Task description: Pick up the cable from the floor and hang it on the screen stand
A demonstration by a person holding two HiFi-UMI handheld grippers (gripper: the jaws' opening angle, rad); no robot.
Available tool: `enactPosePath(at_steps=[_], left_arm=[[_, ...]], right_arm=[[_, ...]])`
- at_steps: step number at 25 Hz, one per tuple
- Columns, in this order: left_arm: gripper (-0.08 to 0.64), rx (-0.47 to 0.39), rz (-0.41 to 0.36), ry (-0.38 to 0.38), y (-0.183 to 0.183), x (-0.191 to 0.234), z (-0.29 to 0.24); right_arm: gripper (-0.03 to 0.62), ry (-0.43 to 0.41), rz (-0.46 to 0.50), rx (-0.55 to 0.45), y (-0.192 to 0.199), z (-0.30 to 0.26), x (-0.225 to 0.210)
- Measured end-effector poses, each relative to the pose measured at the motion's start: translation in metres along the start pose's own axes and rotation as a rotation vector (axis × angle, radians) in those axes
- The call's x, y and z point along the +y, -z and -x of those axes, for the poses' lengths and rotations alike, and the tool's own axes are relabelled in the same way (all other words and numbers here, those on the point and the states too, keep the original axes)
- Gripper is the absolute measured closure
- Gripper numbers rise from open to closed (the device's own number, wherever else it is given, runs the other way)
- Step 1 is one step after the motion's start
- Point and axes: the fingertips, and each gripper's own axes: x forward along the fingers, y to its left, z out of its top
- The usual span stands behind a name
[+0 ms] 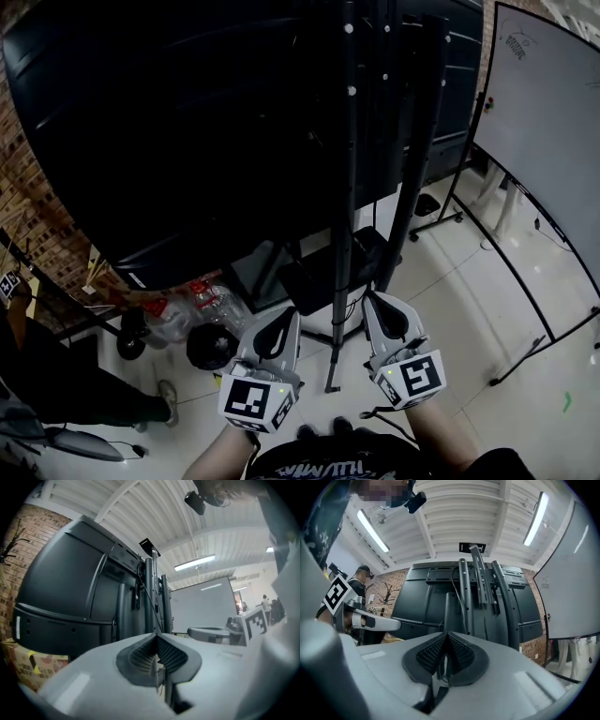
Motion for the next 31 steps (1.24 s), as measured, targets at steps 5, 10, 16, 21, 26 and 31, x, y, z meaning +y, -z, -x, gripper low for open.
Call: enactPosePath(at_steps=[5, 10, 16, 21, 26, 31], left_arm=[[0.555, 0.045, 0.011, -0.002, 0.032, -0.011, 0.010], [0.555, 0.065, 0.013, 0.002, 0.041, -0.023, 0.013], [0.555, 0.057, 0.018, -0.004, 0.044, -0.028, 0.004], [0.555, 0.055, 0.010, -0.031, 0.040, -0.021, -0.001], [0.555, 0.067, 0.010, -0.065, 0.042, -0.011, 0.003], [0.555, 0.081, 0.014, -0.081, 0.046, -0.005, 0.003]], right_arm=[[0.584, -0.085, -0.030, 0.052, 0.023, 0.012, 0.028], [0.584, -0.127, -0.036, 0.100, 0.040, 0.027, 0.042], [0.584, -0.105, -0.043, 0.116, 0.040, 0.031, 0.025], [0.584, -0.077, -0.060, 0.126, 0.042, 0.031, 0.009], [0.584, -0.075, -0.087, 0.149, 0.056, 0.033, 0.009], [0.584, -0.078, -0.109, 0.164, 0.067, 0.030, 0.008]])
